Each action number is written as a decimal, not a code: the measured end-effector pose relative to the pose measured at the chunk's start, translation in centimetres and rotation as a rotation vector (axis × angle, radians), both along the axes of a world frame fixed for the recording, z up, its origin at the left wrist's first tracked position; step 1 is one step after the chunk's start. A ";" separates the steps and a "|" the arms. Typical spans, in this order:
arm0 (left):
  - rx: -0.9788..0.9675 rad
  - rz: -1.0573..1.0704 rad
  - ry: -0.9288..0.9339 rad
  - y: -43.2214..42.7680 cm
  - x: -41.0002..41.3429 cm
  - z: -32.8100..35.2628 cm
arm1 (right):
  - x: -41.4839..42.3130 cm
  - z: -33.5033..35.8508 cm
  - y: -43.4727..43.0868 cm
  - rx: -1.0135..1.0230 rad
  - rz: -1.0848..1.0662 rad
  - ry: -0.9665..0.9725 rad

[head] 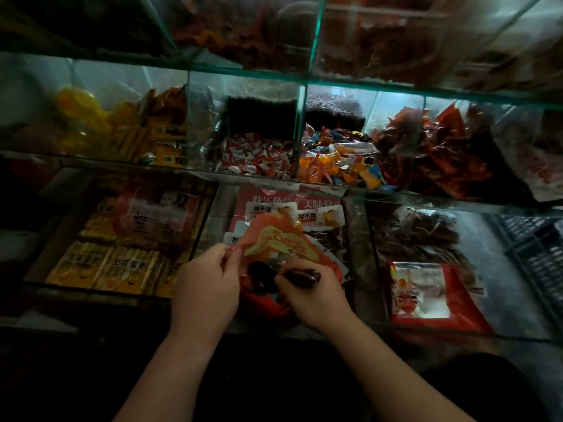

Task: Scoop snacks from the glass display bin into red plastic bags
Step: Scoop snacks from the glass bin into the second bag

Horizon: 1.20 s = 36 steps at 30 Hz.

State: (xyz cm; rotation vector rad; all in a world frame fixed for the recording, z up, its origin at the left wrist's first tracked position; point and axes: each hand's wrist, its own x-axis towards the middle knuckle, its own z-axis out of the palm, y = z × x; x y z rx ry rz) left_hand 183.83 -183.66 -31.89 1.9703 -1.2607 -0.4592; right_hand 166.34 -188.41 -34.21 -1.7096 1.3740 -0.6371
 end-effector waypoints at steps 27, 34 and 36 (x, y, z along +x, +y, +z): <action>-0.067 0.070 0.126 0.9 1.1 -0.6 | -3.6 1.1 0.2 0.419 -0.719 -0.860; -0.363 -0.056 -0.176 1.1 -1.8 1.8 | -5.3 3.6 1.0 0.228 -0.665 -0.795; -0.321 -0.167 -0.174 0.4 -3.1 1.8 | -5.7 4.3 1.2 0.232 -0.680 -0.823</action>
